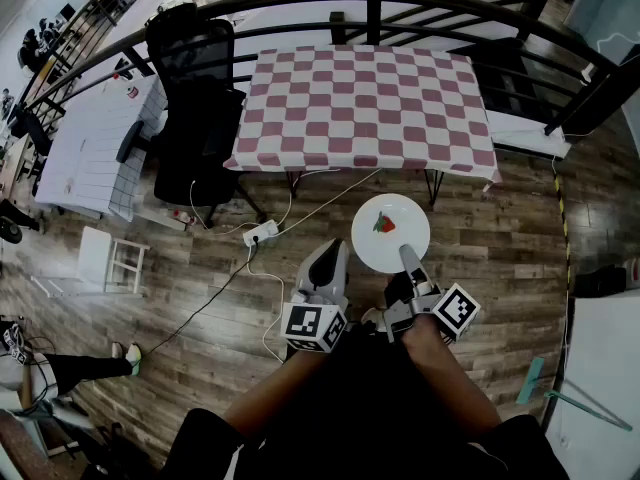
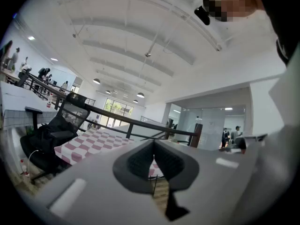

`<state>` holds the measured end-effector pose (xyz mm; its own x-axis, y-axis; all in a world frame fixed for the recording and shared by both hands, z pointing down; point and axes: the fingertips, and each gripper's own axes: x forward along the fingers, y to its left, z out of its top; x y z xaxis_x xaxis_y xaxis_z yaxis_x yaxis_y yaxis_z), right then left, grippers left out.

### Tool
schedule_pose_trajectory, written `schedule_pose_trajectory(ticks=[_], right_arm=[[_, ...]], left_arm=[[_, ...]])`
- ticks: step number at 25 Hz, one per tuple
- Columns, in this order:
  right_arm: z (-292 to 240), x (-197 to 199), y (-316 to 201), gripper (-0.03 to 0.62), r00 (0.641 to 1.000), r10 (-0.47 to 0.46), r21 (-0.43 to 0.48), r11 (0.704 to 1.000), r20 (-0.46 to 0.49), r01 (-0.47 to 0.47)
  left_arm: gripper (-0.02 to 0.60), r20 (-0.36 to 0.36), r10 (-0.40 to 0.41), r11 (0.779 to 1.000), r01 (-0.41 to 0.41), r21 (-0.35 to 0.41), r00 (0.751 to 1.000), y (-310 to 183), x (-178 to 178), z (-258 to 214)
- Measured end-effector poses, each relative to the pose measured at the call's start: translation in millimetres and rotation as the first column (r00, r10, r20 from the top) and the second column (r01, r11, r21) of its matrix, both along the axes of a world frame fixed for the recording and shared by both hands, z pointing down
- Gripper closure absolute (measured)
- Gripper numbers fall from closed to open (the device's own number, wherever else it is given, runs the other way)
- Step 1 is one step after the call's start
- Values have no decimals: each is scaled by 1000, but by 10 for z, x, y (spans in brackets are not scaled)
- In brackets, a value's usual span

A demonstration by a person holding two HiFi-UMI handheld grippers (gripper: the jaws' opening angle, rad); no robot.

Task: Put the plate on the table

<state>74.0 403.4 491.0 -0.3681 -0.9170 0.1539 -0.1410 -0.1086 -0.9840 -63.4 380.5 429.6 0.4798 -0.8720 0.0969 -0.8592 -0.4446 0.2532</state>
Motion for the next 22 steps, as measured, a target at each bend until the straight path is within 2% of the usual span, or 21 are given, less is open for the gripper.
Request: schedule_pose_trajectory(ticks=[7, 14, 22], right_arm=[[-46, 27, 55, 579, 1000, -6, 33, 999, 24, 5], [-66, 164, 97, 579, 1000, -14, 57, 998, -13, 15], [61, 263, -131, 579, 1000, 0, 38, 999, -7, 0]], left_arm=[[574, 23, -15, 1000, 15, 18, 1000, 86, -55, -29], [574, 53, -79, 996, 77, 40, 995, 87, -213, -29], [574, 13, -50, 999, 49, 15, 999, -139, -158, -7]])
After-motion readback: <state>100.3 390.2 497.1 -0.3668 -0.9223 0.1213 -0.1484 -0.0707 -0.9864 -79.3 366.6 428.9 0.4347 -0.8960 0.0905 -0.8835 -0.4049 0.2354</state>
